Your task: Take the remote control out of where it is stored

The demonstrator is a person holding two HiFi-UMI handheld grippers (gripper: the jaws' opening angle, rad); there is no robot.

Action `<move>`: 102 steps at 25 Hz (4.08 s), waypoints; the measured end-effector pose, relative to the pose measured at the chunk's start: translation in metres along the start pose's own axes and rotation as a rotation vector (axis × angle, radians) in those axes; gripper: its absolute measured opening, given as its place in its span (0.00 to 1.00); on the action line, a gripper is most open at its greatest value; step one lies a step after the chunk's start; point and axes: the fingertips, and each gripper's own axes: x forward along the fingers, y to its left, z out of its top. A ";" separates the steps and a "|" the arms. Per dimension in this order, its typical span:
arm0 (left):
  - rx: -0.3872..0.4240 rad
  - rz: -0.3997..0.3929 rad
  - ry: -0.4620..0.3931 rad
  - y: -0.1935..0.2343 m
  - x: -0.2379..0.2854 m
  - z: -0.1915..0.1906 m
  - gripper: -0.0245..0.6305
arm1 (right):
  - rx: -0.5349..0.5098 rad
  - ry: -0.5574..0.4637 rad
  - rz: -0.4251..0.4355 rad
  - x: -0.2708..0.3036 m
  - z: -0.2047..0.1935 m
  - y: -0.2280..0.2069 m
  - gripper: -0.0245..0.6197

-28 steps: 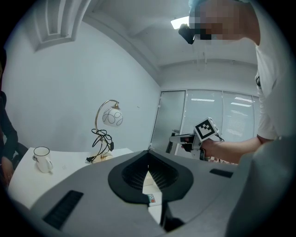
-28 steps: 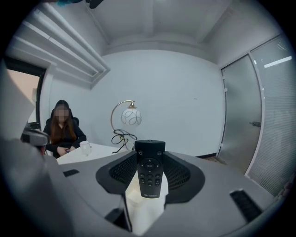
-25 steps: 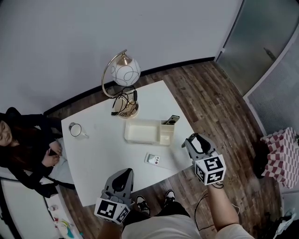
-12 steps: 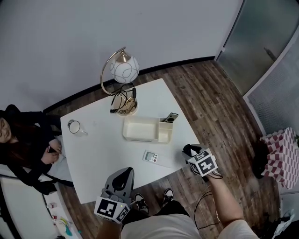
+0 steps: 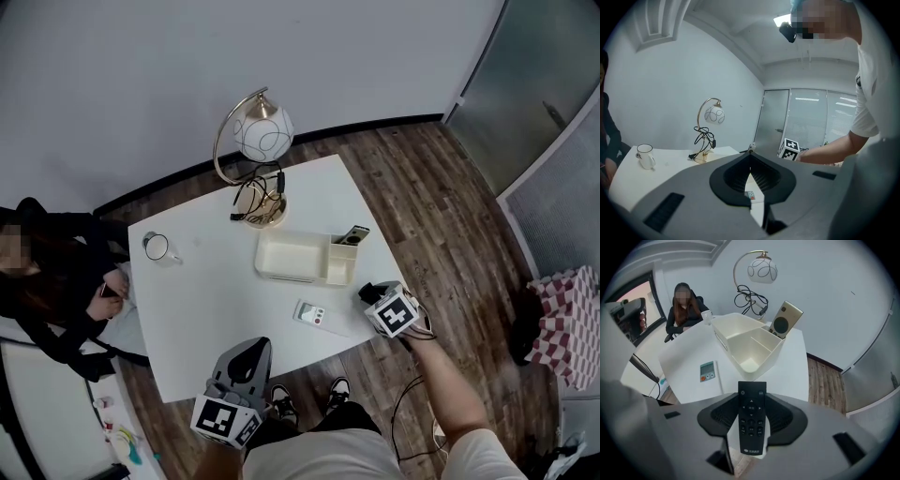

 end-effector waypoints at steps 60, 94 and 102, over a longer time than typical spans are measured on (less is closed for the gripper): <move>0.023 -0.040 -0.056 -0.021 0.015 0.026 0.05 | 0.127 -0.879 -0.127 -0.197 0.063 0.057 0.05; 0.046 -0.045 -0.080 -0.031 0.011 0.031 0.05 | 0.259 -0.870 -0.182 -0.189 0.079 0.015 0.22; 0.033 -0.026 -0.059 -0.026 0.008 0.022 0.05 | 0.393 -0.798 -0.201 -0.141 0.104 -0.019 0.40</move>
